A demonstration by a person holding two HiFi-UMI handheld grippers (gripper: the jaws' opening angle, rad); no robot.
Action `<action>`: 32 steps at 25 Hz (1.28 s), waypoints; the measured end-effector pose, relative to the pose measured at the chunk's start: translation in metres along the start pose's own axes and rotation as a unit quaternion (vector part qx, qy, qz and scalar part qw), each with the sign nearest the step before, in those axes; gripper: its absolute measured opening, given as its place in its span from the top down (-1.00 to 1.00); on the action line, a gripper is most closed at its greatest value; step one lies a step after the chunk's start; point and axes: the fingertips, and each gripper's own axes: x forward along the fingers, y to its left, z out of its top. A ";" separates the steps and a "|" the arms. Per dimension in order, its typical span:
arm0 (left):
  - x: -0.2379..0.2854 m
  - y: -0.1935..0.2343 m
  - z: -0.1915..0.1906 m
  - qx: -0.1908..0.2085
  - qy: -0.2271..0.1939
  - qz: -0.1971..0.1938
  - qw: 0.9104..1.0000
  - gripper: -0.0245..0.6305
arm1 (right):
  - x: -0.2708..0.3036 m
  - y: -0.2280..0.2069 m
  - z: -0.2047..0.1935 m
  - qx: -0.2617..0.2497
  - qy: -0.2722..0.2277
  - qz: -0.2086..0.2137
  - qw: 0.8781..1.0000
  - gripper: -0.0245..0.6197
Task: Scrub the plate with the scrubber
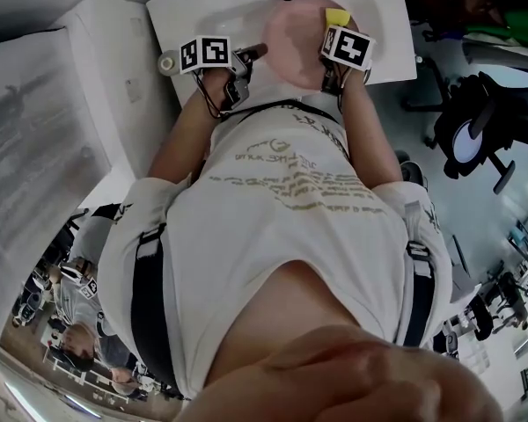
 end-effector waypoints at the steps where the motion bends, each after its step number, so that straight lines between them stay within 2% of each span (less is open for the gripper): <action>1: -0.001 -0.001 -0.002 0.004 0.003 -0.001 1.000 0.82 | 0.001 0.002 0.000 0.001 0.001 0.002 1.000 0.77; 7: -0.003 -0.007 -0.009 0.020 0.007 -0.008 1.000 0.82 | 0.003 0.020 0.006 -0.006 -0.005 0.021 1.000 0.77; 13: -0.004 -0.006 -0.011 0.024 0.006 0.003 1.000 0.82 | 0.003 0.057 0.010 -0.031 -0.003 0.069 0.997 0.77; 19: -0.006 -0.008 -0.002 0.036 -0.005 0.008 0.999 0.82 | -0.005 0.102 0.005 -0.079 -0.004 0.121 0.989 0.77; 25: -0.010 -0.003 0.008 0.023 -0.014 0.004 1.000 0.82 | -0.011 0.132 -0.013 -0.126 0.007 0.164 0.978 0.78; 29: -0.011 -0.005 0.009 0.023 -0.012 -0.002 1.000 0.82 | -0.013 0.139 -0.021 -0.147 0.012 0.166 0.975 0.77; 32: -0.009 -0.008 0.006 0.023 -0.005 -0.010 1.000 0.82 | -0.010 0.129 -0.014 -0.149 -0.004 0.141 0.979 0.77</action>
